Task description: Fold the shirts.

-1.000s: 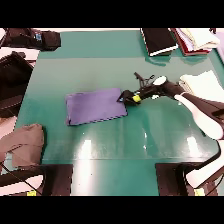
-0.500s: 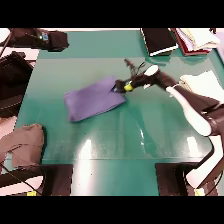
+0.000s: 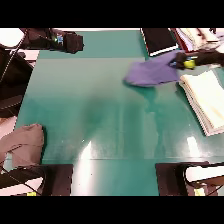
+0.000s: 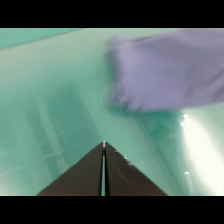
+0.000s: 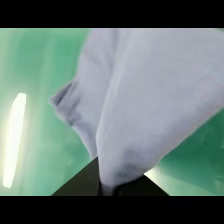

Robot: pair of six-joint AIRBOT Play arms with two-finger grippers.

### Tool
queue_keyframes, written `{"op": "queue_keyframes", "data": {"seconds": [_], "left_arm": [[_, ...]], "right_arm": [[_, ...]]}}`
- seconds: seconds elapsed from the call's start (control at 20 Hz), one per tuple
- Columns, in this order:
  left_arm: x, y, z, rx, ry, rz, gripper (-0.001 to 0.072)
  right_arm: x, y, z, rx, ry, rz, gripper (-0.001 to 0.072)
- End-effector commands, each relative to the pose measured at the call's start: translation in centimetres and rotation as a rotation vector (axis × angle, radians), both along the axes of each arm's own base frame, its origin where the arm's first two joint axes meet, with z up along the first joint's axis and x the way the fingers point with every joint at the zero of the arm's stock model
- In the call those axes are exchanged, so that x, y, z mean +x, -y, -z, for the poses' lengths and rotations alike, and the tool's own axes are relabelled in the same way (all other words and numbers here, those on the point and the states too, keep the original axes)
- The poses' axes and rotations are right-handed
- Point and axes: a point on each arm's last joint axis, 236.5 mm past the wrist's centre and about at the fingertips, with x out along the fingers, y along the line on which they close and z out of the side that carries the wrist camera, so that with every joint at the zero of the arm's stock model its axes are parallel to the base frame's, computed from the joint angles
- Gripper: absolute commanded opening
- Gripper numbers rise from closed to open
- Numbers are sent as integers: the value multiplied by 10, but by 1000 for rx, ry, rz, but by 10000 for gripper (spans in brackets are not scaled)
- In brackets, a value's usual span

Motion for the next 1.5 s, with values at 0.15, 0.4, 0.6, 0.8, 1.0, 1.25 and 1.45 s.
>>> {"op": "queue_keyframes", "data": {"seconds": [0.15, 0.4, 0.6, 0.8, 1.0, 1.25, 1.45], "left_arm": [[-1, 4, -2, -26, -8, -7, 27], [-1, 4, -2, -44, -21, -20, 27], [-1, 4, -1, -43, -25, -19, 27], [-4, 4, 3, -35, -41, -13, 27], [-6, 4, 5, -27, -51, -8, 27], [-7, 4, 8, -20, -61, -5, 27], [-7, 4, 8, -8, -52, 5, 27]], "right_arm": [[-29, 169, -22, -38, 59, 355, 19], [-19, 199, -70, -5, 210, 445, 19], [-8, 193, -142, -90, 368, 403, 18], [-15, 187, -189, -145, 441, 365, 19], [-39, 186, -172, -206, 327, 317, 19], [-100, 208, -105, -327, 80, 378, 19], [-180, 230, -39, -358, -156, 469, 21]]}}
